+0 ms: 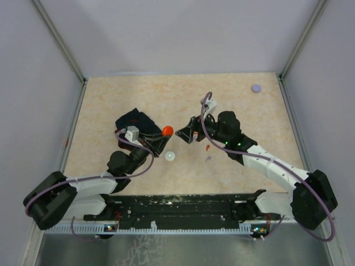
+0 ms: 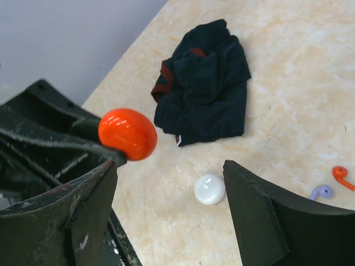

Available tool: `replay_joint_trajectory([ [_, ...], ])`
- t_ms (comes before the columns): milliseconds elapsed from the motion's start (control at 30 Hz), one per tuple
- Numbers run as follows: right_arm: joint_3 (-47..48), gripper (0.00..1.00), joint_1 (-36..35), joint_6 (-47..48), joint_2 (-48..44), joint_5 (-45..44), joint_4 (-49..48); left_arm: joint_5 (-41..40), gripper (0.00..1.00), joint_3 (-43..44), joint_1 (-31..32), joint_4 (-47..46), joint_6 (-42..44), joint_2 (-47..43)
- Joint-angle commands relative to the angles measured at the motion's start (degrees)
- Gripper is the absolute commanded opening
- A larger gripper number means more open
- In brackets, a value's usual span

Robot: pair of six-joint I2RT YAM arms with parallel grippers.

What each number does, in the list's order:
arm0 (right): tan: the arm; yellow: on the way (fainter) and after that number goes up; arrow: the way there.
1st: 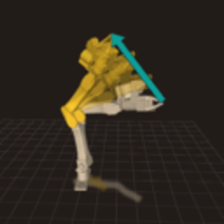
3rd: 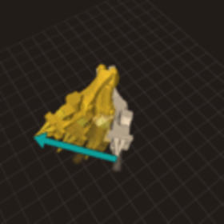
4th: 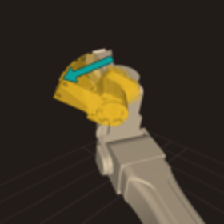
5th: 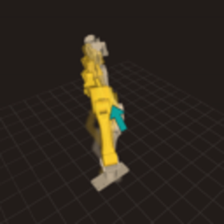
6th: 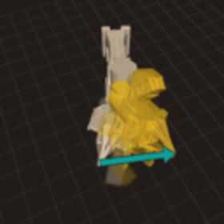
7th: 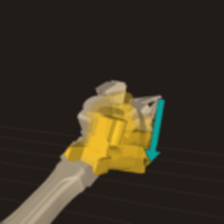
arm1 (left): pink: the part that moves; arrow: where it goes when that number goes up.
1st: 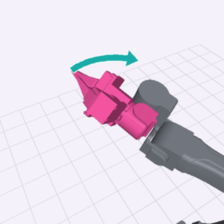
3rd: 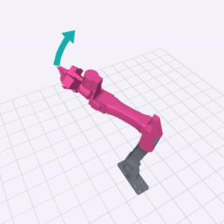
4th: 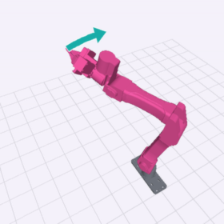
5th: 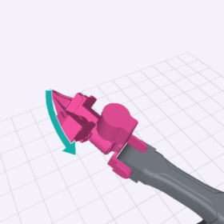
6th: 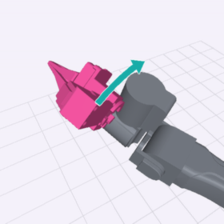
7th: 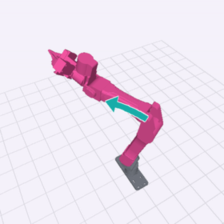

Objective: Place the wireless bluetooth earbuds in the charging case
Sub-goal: Pick up the charging case at the center of the board.

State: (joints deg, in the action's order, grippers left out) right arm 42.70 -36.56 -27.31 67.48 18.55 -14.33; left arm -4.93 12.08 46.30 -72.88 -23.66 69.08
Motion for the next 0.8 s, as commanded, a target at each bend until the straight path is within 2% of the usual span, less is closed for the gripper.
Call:
replay_joint_trajectory([
  [0, 3.89, 0.77, 0.16, 11.26, -1.84, 9.74, 0.02, 14.95, 0.00, -0.91, -5.44, 3.05, -3.83, -3.70],
  [167, 3.02, 0.78, 0.60, 15.84, -3.30, 15.47, -0.34, 26.44, 0.00, -0.31, -9.57, 6.32, -4.77, -7.51],
  [367, 2.09, 0.75, 0.61, 20.00, -4.14, 22.85, -2.11, 35.17, 0.00, 0.77, -10.78, 8.95, -4.24, -10.36],
  [600, 1.34, 0.67, 0.61, 21.37, -4.83, 28.55, -4.53, 40.53, 0.00, 1.77, -10.86, 7.26, -5.00, -11.26],
  [767, 1.35, 0.61, 0.61, 21.30, -3.43, 33.05, -6.30, 41.53, 0.00, 1.88, -10.88, 5.11, -6.32, -11.25],
])
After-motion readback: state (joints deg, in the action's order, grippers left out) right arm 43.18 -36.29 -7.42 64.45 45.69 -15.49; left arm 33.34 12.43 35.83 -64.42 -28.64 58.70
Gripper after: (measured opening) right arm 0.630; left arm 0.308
